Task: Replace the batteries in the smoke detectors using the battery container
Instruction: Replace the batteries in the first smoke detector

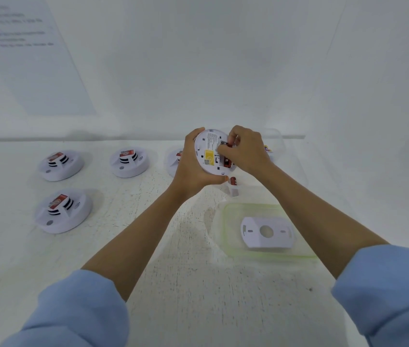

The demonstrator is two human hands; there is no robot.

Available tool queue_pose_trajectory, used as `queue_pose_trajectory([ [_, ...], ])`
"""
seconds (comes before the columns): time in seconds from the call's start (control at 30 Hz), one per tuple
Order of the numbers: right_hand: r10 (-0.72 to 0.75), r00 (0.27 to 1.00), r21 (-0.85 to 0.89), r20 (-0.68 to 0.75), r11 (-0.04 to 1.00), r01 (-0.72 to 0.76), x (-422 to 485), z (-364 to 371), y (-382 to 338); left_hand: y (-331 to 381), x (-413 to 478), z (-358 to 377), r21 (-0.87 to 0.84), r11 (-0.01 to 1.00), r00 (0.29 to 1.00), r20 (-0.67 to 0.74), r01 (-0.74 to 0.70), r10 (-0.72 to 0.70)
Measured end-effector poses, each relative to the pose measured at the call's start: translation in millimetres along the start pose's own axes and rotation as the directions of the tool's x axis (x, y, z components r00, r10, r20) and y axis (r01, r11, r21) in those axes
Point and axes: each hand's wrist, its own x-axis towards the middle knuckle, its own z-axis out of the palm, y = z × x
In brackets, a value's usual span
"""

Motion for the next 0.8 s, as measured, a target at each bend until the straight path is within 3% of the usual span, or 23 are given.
queue_pose_trajectory([
  [0.57, -0.078, 0.996, -0.007, -0.046, 0.997, 0.078, -3.2, 2.7, 5.2, 1.2, 2.6, -0.7, -0.019, 1.000, 1.000, -0.025, 0.006, -0.006],
  [0.8, -0.036, 0.999, 0.030, -0.013, 0.999, 0.036, 0.7, 3.0, 4.6, -2.3, -0.8, 0.0, -0.030, 1.000, 1.000, -0.017, -0.003, 0.002],
])
